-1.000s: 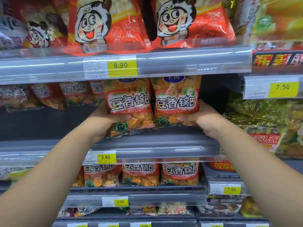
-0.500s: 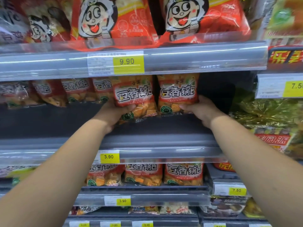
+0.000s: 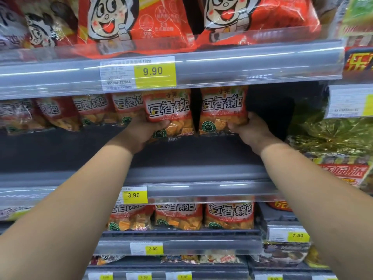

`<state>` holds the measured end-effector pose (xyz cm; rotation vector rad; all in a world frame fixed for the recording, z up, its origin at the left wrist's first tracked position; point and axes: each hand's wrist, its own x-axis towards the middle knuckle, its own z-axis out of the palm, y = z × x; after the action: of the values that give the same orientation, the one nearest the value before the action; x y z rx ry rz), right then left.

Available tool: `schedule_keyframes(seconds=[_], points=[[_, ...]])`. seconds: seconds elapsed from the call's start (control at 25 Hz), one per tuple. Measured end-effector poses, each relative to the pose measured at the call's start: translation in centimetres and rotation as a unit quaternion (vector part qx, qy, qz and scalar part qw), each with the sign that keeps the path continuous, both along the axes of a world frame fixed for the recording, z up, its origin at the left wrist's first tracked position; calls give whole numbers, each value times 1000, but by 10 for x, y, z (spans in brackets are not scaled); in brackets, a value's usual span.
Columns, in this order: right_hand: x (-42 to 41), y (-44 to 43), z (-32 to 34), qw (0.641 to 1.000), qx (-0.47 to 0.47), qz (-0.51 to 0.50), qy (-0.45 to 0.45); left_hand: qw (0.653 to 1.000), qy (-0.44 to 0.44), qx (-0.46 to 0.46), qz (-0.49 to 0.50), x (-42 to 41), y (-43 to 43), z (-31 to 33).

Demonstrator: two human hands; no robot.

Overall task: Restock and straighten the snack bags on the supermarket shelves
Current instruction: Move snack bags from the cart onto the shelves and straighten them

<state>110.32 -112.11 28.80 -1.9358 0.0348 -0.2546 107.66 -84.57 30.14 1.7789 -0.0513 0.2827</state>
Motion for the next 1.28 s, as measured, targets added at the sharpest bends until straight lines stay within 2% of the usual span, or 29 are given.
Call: schedule_keyframes(seconds=[0.16, 0.36, 0.68, 0.92, 1.08, 1.16, 1.28], points=[[3, 1, 1, 999, -38, -32, -7, 999, 29, 19, 8, 10, 1, 1], [5, 0, -2, 996, -82, -33, 4, 994, -45, 88, 41, 16, -8, -5], [4, -3, -5, 997, -50, -48, -31, 982, -50, 178, 30, 10, 1, -5], [6, -3, -4, 996, -70, -63, -8, 975, -10, 181, 126, 27, 0, -19], [3, -3, -3, 996, -76, -55, 0, 973, -12, 196, 120, 22, -1, -18], [1, -3, -2, 996, -74, -46, 1, 965, -6, 240, 109, 14, -2, -10], [-1, -5, 1, 999, -42, -25, 15, 958, 1, 266, 103, -6, -5, 5]])
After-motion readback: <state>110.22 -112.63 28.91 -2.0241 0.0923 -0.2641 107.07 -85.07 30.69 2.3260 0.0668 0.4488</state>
